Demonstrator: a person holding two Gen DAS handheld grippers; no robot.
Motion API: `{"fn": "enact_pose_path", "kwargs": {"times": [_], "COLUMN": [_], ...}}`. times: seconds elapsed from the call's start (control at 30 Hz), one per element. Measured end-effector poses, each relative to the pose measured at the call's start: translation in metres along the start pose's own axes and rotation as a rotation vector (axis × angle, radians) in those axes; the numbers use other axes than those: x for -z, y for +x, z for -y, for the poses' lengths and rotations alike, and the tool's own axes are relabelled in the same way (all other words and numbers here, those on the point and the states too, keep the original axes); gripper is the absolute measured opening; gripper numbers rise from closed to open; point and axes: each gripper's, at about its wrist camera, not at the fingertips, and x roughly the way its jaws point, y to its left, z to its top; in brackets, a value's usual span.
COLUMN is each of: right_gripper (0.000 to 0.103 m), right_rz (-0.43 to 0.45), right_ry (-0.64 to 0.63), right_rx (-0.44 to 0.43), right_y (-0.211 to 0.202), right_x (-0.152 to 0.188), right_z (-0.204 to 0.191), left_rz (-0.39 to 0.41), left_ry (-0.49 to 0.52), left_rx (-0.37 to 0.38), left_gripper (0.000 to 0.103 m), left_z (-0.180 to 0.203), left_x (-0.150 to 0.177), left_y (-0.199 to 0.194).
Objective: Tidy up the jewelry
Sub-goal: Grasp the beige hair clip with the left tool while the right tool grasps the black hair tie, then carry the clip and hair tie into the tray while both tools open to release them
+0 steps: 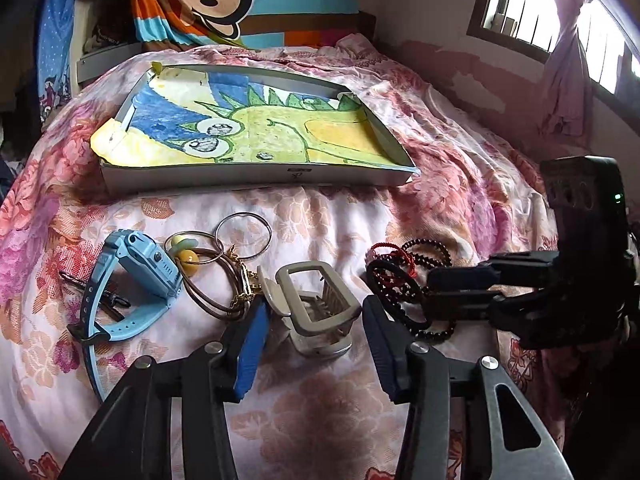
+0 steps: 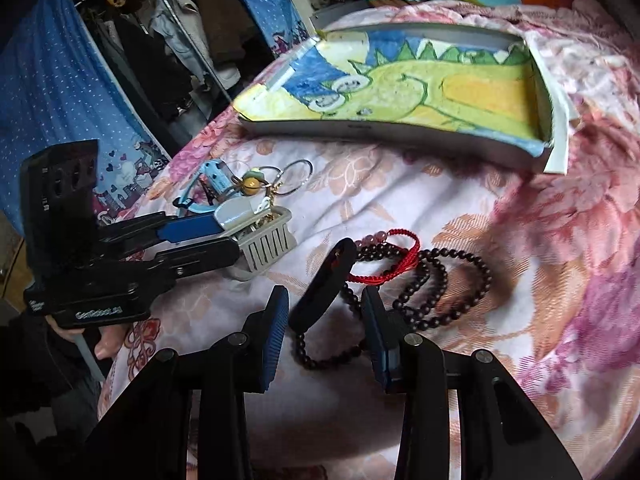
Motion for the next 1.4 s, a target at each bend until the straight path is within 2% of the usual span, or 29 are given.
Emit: {"fn": "enact_pose_path", "kwargs": {"times": [0.03, 0.13, 0.17, 0.5, 0.6, 0.77, 0.97, 1.07, 1.2, 1.4], "right_gripper": [0.033, 0.011, 0.006, 0.005, 0.005, 0.005, 0.005, 0.005, 0.005, 0.005], "right_rz": [-0.001, -0.01, -0.008, 0.099, 0.143, 0.211, 0.277, 0.279, 0.24, 0.194], "right_ry": [0.005, 0.016, 0.017, 0.015, 0.01, -0.006, -0.004, 0.01, 0.012, 0.009], "right_rx": [-0.004, -0.004, 0.002, 0.022, 0.038, 0.095, 0.146, 0.171, 0.209, 0.239], "right_y": [0.002, 0.007, 0.008, -0.023, -0.032, -0.037, -0.017, 0.005, 0.035, 0.058], "right_x": [0.0, 0.004, 0.005, 0.007, 0.002, -0.036, -0.094, -0.117, -0.131, -0.128], "right_z": [0.0, -0.002, -0.003, -0.003, -0.002, 0.01, 0.021, 0.027, 0.031, 0.031], "left_rz": [0.001, 0.003, 0.003, 0.058, 0.097, 0.181, 0.283, 0.286, 0.239, 0.183], "left_ry": [-0.003, -0.008, -0.01, -0.049, -0.05, -0.091, -0.156, -0.191, -0.272, -0.339], "left_rx": [0.001, 0.001, 0.0, 0.006, 0.012, 0.018, -0.005, -0.034, -0.071, -0.101], "left_gripper": [0.045, 0.045, 0.045, 0.044, 0.044, 0.044, 0.044, 0.044, 0.044, 0.045], "left_z": [0.0, 0.0, 0.0, 0.001, 0.006, 0.001, -0.025, -0.044, -0.076, -0.102], "left_x": [0.0, 0.0, 0.0, 0.005, 0.006, -0.013, -0.071, -0.094, -0.113, -0.116], "left_y": [0.0, 0.0, 0.0, -0.016, -0.028, -0.04, -0.031, -0.013, 0.02, 0.045]}}
